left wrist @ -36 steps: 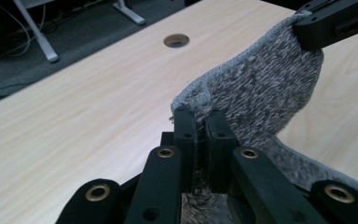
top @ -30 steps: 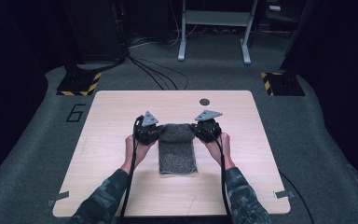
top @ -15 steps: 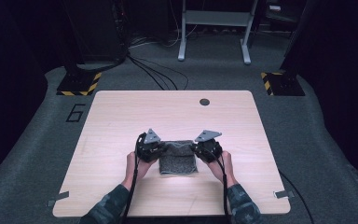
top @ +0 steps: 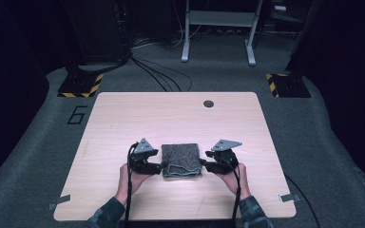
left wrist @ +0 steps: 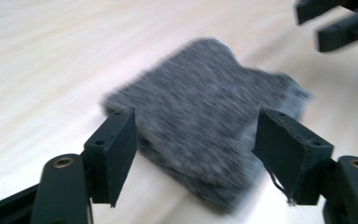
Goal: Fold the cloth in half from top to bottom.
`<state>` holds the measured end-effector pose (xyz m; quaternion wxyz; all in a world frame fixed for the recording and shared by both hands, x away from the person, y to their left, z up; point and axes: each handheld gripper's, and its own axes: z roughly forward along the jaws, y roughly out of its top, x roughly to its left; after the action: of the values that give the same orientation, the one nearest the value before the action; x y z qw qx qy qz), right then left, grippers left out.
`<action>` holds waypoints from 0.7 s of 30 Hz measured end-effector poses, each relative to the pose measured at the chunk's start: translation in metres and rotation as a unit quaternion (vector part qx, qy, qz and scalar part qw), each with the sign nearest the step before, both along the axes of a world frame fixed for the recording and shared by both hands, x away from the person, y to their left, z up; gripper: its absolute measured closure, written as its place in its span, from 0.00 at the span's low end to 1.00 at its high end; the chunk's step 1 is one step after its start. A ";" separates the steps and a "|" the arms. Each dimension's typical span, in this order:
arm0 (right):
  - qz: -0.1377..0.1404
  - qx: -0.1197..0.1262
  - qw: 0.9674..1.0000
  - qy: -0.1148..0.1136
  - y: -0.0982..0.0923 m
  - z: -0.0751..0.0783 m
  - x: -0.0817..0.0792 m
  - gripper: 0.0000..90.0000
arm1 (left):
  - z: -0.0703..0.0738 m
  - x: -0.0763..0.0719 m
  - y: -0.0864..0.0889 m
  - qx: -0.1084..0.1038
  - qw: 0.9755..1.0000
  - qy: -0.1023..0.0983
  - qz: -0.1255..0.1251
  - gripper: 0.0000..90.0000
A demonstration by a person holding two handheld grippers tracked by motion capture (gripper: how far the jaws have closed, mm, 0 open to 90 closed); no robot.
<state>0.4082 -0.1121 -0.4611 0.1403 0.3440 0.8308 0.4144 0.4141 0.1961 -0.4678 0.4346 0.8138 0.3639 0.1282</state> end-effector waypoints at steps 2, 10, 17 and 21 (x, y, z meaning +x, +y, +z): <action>-0.010 -0.009 1.000 0.003 0.006 0.000 0.007 0.52 | -0.001 0.013 -0.004 0.017 1.000 0.007 0.015 0.29; -0.035 -0.077 0.995 0.044 0.032 -0.038 0.018 0.34 | -0.034 0.015 -0.020 0.115 0.992 0.050 0.004 0.26; -0.034 -0.092 0.994 0.044 0.030 -0.049 0.010 0.33 | -0.043 0.011 -0.020 0.129 0.991 0.048 0.000 0.25; -0.038 -0.091 0.994 0.038 0.029 -0.052 0.004 0.32 | -0.045 0.010 -0.020 0.131 0.991 0.040 0.000 0.24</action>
<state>0.4120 -0.0828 -0.5130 0.1548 0.3770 0.8559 0.3184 0.4241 0.1762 -0.5124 0.3095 0.8682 0.3610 0.1419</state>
